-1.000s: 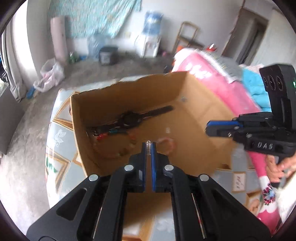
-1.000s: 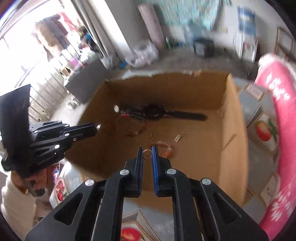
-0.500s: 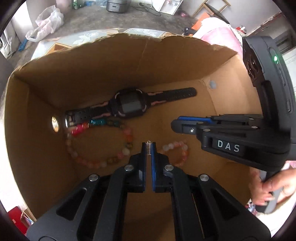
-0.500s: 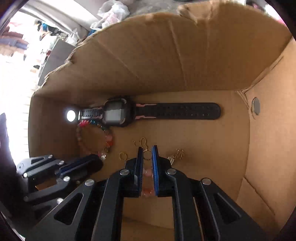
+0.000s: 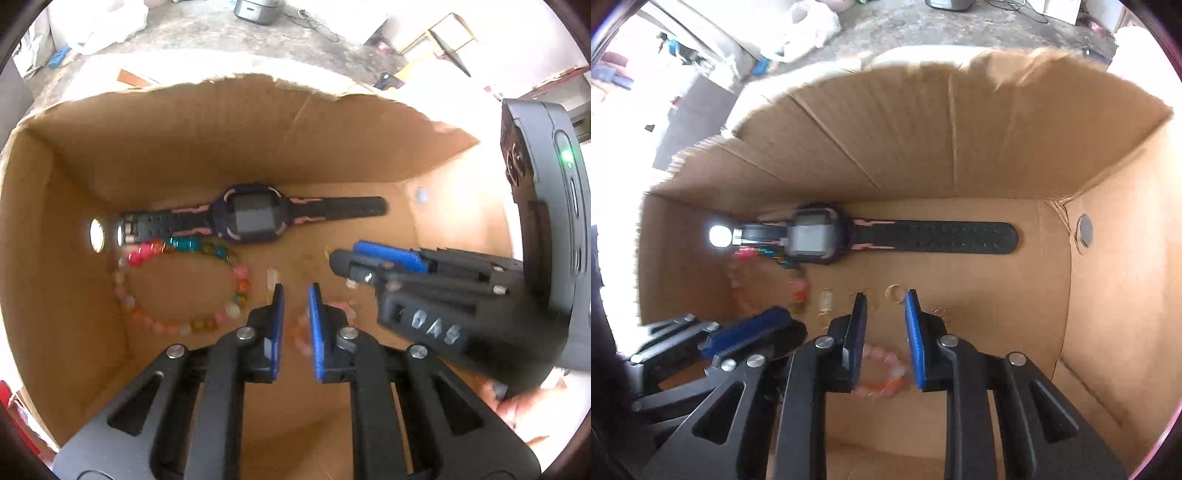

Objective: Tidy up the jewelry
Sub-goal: 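Withdraw both tools from the box back toward the table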

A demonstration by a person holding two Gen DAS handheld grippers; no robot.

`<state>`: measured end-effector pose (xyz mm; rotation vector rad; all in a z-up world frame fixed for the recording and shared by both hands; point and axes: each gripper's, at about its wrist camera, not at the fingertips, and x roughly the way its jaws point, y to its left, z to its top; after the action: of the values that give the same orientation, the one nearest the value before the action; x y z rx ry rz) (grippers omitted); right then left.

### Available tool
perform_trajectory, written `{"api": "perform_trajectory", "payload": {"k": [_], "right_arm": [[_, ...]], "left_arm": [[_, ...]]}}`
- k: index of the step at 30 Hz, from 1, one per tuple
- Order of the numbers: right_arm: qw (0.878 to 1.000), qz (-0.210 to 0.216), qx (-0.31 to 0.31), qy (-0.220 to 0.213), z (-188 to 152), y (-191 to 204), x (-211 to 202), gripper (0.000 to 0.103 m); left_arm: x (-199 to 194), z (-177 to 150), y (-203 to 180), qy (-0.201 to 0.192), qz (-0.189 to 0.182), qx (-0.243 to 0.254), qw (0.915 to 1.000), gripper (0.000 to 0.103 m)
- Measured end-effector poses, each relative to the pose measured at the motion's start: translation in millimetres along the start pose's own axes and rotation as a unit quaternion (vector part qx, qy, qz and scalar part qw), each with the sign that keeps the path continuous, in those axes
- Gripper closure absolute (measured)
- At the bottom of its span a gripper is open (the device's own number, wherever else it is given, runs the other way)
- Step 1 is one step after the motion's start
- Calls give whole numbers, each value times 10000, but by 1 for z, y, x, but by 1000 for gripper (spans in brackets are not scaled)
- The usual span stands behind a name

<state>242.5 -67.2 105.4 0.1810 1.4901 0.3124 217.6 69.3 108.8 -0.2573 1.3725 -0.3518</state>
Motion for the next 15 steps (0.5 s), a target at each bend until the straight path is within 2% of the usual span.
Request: {"api": "perform_trajectory", "payload": {"k": [3, 5, 7, 9, 10, 12, 13, 15], "right_arm": [[9982, 267, -166, -511, -18, 3, -44, 81], [9898, 333, -626, -1235, -54, 6, -93, 81], [9764, 333, -1051, -1856, -100, 2, -129, 80], [9615, 260, -1394, -2355, -161, -2, -150, 80], [9568, 267, -1417, -2525, -179, -12, -157, 78], [9533, 215, -1284, -2725, -224, -28, -154, 76], [9542, 135, -1215, -2731, -234, -36, -151, 76], [9608, 2, -1166, -2513, -250, -51, -126, 76]], "left_arm": [[-33, -31, -5, -254, 0, 180, 9995, 89], [-64, -67, -17, -654, -167, 611, 9958, 89], [-86, -101, -27, -1045, -164, 1001, 9893, 89], [-100, -148, -45, -1407, -181, 1581, 9772, 89], [-100, -175, -53, -1584, -112, 1830, 9702, 89], [-82, -202, -72, -1676, -90, 2247, 9599, 89], [-68, -215, -79, -1761, -82, 2405, 9545, 89], [-38, -224, -90, -1732, -82, 2588, 9502, 88]]}}
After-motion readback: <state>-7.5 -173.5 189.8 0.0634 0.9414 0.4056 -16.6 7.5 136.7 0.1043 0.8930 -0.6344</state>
